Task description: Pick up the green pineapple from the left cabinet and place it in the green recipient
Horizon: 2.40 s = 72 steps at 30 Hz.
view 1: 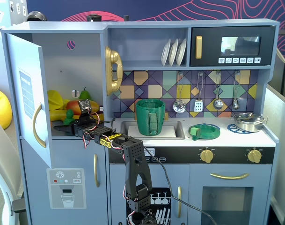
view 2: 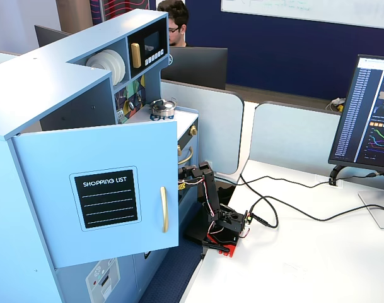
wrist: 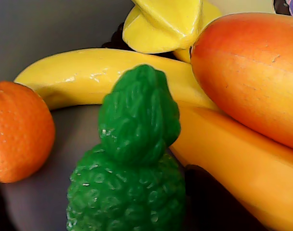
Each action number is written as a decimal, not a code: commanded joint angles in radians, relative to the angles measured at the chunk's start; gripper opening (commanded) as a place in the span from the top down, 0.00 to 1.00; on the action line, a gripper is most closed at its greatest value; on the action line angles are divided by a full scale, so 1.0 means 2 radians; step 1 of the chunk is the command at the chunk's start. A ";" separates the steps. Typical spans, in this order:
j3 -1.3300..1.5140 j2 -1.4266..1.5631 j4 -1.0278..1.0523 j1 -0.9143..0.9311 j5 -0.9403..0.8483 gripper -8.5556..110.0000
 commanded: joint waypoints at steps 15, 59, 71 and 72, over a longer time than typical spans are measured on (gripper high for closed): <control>0.044 0.160 0.040 -0.012 -0.122 0.93; -0.222 0.143 0.328 0.370 -0.008 0.88; -0.276 0.059 0.330 0.394 0.025 0.71; -0.276 0.060 0.330 0.394 0.028 0.69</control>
